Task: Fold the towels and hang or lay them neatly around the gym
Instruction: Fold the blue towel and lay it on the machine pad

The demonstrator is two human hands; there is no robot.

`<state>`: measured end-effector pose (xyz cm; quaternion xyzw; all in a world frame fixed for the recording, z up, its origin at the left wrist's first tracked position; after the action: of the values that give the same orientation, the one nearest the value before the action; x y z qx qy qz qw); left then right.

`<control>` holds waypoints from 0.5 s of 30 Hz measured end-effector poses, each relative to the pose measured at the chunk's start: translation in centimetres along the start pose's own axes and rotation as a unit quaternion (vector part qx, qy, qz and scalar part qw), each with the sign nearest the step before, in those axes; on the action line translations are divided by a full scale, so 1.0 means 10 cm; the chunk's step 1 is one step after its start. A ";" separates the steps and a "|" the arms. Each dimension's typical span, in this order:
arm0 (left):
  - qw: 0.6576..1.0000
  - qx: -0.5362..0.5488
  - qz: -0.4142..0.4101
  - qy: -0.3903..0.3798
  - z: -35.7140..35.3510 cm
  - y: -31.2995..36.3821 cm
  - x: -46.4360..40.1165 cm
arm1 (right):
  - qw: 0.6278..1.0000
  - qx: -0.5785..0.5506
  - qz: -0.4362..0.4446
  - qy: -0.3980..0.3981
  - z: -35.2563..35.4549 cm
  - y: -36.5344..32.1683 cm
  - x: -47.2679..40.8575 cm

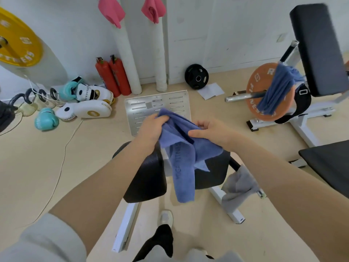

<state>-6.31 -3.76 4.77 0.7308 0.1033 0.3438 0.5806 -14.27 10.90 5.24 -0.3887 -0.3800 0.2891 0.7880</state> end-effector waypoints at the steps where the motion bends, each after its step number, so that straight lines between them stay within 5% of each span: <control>1: 0.999 0.038 0.007 0.020 0.11 0.04 -0.11 | 1.000 0.001 -0.002 0.005 0.01 0.00 -0.07; 10: 0.995 0.084 0.040 0.046 0.41 0.19 -0.70 | 0.974 -0.212 0.026 0.070 0.05 -0.23 -0.47; 15: 0.997 -0.075 -0.004 0.025 0.41 0.26 -0.77 | 0.925 -0.332 0.048 0.180 0.27 -0.23 -0.48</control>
<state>-10.12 -12.02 3.80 0.6761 0.0946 0.3662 0.6323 -18.69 7.11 6.48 -0.6914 -0.2868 0.1091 0.6541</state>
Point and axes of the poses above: each hand's wrist, its own x-axis away from the middle knuckle, its own z-axis out of the back of the hand, y = z × x, the point moved 6 cm from there along -x, towards the middle knuckle, and after that the axes turned 9 degrees about x, right-handed, at the moved point
